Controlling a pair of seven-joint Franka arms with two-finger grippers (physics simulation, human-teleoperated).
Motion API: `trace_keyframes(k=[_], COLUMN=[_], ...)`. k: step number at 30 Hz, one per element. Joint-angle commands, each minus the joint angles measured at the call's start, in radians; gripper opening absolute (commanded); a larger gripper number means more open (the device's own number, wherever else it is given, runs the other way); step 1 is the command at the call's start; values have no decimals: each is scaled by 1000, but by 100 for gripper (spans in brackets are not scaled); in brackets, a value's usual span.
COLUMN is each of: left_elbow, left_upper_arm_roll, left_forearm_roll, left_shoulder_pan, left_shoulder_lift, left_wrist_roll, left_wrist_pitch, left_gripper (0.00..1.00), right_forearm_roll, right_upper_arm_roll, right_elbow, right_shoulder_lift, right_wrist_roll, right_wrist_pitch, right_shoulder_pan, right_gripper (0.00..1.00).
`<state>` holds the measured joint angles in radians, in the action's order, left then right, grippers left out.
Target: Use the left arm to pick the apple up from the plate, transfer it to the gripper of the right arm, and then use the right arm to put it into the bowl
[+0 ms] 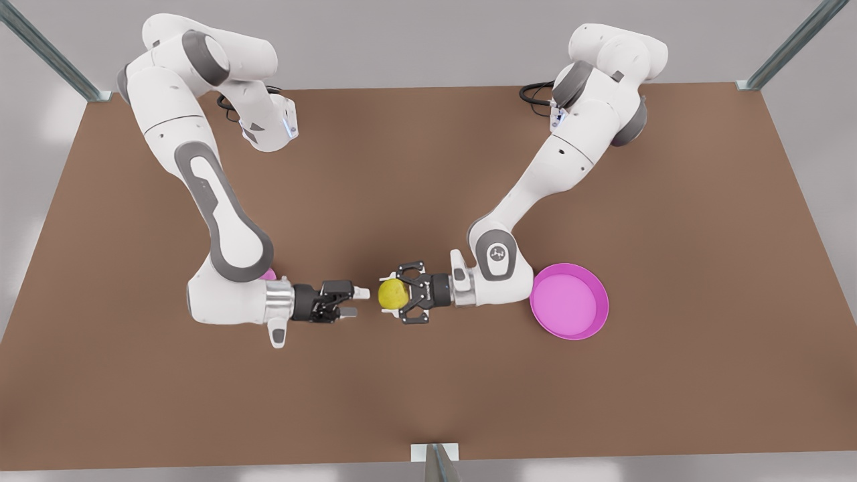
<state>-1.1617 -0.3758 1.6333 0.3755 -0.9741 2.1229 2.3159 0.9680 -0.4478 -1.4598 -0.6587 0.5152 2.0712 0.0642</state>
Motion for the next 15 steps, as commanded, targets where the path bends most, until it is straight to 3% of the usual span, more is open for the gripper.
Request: trace_keyframes(k=[1,15], left_elbow=[0,0], left_upper_arm_roll=[0,0], left_forearm_roll=[2,10], left_shoulder_pan=[0,14], left_shoulder_lift=[2,0], left_wrist_roll=[365,365], left_wrist_pitch=[2,16], left_gripper=[69,70], right_forearm_roll=[1,129], right_upper_arm_roll=[-15,-45], right_elbow=[-7,-51], right_shoulder_lift=[1,-10], right_wrist_roll=[147,135], right_wrist_pitch=[26,112], right_shoulder_pan=[9,-53], right_gripper=[100,100])
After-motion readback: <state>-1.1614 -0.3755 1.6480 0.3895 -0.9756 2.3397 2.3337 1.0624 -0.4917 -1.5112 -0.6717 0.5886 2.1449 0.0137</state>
